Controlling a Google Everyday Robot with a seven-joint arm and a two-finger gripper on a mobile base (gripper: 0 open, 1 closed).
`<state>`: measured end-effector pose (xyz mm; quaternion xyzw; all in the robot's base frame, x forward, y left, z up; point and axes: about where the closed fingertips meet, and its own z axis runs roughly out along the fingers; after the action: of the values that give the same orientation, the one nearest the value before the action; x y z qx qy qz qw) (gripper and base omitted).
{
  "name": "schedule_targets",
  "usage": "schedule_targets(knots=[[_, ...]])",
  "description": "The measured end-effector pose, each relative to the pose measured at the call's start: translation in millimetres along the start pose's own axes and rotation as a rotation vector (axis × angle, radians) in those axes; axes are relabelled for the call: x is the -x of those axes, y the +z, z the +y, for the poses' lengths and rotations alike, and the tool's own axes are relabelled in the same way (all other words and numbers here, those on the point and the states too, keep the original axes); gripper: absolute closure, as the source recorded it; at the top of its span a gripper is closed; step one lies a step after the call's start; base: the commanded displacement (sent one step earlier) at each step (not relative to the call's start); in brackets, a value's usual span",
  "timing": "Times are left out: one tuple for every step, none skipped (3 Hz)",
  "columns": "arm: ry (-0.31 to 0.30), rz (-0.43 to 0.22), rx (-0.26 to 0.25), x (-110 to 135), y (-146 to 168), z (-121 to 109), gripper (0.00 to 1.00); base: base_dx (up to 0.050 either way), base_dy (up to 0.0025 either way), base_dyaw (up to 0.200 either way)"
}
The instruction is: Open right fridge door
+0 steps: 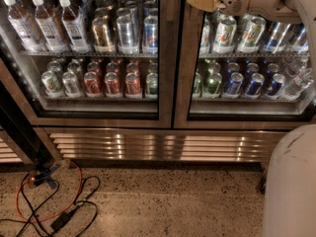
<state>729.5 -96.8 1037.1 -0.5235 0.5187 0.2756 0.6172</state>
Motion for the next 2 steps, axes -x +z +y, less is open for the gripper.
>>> schedule_targets(knots=[[-0.014, 0.000, -0.028, -2.5, -0.6, -10.0, 1.00, 0.000, 0.00000, 0.000], [-0.016, -0.008, -0.042, 12.7, -4.7, -7.5, 1.00, 0.000, 0.00000, 0.000]])
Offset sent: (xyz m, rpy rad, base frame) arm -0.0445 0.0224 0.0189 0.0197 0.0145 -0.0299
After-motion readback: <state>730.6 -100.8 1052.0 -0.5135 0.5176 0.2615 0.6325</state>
